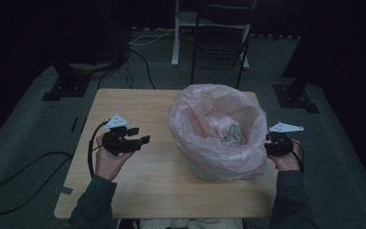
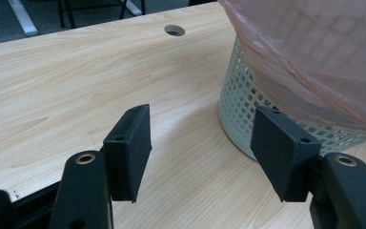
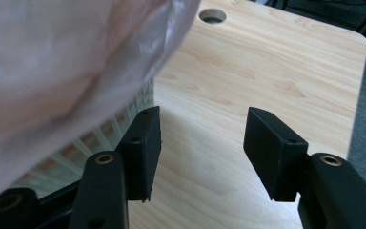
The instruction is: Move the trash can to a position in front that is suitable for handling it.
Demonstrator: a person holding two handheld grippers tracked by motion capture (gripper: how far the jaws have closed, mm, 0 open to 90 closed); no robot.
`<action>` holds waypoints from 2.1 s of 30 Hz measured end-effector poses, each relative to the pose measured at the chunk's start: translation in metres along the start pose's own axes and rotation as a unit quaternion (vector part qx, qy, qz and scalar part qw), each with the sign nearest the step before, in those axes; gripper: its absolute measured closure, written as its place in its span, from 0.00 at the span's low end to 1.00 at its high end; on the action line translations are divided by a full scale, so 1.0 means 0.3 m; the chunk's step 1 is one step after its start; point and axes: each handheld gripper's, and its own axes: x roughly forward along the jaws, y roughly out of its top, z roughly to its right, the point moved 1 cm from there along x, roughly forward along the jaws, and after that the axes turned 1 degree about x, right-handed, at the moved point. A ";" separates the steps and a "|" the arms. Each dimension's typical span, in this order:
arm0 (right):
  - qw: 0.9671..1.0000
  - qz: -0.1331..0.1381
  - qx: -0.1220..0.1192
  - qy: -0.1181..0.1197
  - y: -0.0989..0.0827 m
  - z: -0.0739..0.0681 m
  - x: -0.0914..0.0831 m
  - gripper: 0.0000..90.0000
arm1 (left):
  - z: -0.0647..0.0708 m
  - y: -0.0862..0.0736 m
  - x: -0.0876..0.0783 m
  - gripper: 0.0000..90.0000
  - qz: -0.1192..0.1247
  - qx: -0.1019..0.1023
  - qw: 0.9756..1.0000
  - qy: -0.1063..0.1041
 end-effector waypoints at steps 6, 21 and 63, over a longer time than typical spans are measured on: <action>1.000 -0.003 -0.015 0.015 0.013 -0.038 0.036 0.55 | 0.001 0.005 0.001 0.44 0.000 0.003 1.000 0.001; 0.996 -0.010 -0.055 0.076 0.036 -0.130 0.096 0.64 | -0.020 0.006 -0.022 0.44 0.005 -0.002 1.000 0.010; 0.976 -0.013 -0.152 0.153 0.219 -0.584 0.282 0.62 | -0.072 -0.207 -0.363 0.50 0.000 -0.009 1.000 0.023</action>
